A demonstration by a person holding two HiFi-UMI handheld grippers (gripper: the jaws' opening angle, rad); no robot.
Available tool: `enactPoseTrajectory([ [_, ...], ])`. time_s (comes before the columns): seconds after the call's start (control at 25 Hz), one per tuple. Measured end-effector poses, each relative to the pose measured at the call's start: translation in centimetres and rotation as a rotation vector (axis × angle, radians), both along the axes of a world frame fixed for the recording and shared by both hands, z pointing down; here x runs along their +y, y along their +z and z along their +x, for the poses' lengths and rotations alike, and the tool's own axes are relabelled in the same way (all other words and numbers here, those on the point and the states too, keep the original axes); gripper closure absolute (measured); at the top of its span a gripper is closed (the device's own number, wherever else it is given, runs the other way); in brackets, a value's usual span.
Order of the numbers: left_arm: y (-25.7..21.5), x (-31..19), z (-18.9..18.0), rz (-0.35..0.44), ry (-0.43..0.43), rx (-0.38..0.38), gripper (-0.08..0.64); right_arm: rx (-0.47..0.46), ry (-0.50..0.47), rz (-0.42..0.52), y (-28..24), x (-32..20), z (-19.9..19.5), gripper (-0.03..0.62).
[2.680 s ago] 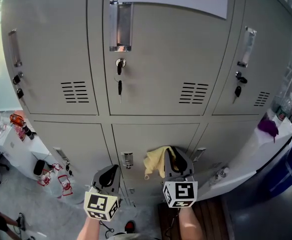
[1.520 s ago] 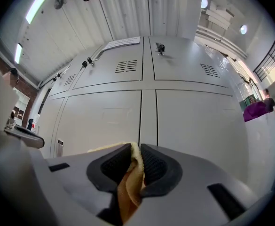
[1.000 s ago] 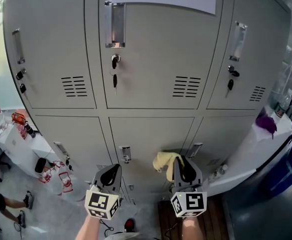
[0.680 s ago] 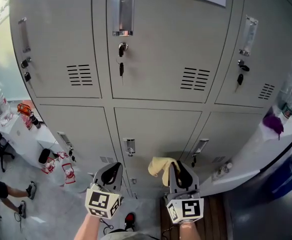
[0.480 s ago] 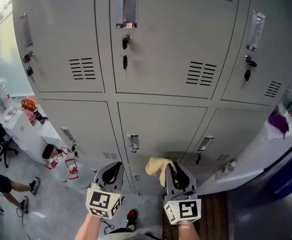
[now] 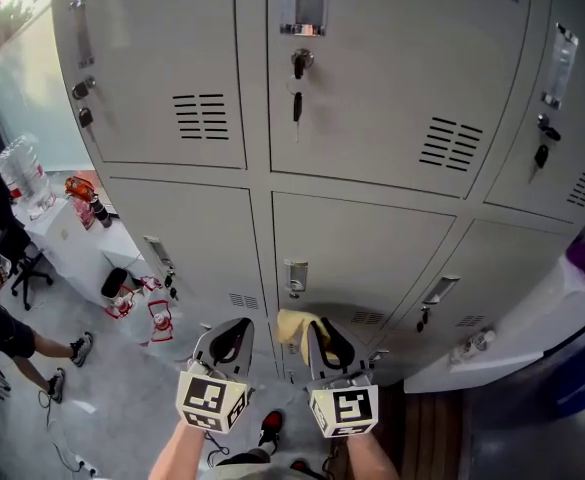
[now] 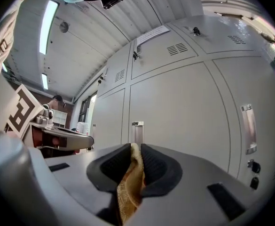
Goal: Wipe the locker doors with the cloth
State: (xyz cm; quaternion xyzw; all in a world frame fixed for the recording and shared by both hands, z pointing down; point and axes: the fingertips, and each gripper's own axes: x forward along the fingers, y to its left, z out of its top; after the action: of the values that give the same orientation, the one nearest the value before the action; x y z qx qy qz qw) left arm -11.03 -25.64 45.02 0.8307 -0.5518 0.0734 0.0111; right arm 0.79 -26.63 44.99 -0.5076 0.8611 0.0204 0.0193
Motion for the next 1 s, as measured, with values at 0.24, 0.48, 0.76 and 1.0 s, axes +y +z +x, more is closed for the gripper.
enactPoseTrajectory([
  [0.24, 0.4, -0.5, -1.7, -0.005, -0.050, -0.012, 0.540, 0.036, -0.045, -0.026, 2.0, -2.7, -3.5, 0.520],
  [0.48, 0.6, -1.0, -2.8, -0.010, -0.079, -0.015, 0.540, 0.056, -0.042, -0.036, 3.3, -5.5, -5.3, 0.520],
  [0.76, 0.7, -1.6, -3.2, -0.014, -0.092, -0.015, 0.540, 0.062, -0.030, -0.045, 3.9, -7.0, -5.3, 0.520],
  [1.0, 0.9, -1.8, -2.4, -0.020, -0.078, -0.016, 0.540, 0.072, -0.001, -0.054, 4.2, -7.4, -3.9, 0.520],
])
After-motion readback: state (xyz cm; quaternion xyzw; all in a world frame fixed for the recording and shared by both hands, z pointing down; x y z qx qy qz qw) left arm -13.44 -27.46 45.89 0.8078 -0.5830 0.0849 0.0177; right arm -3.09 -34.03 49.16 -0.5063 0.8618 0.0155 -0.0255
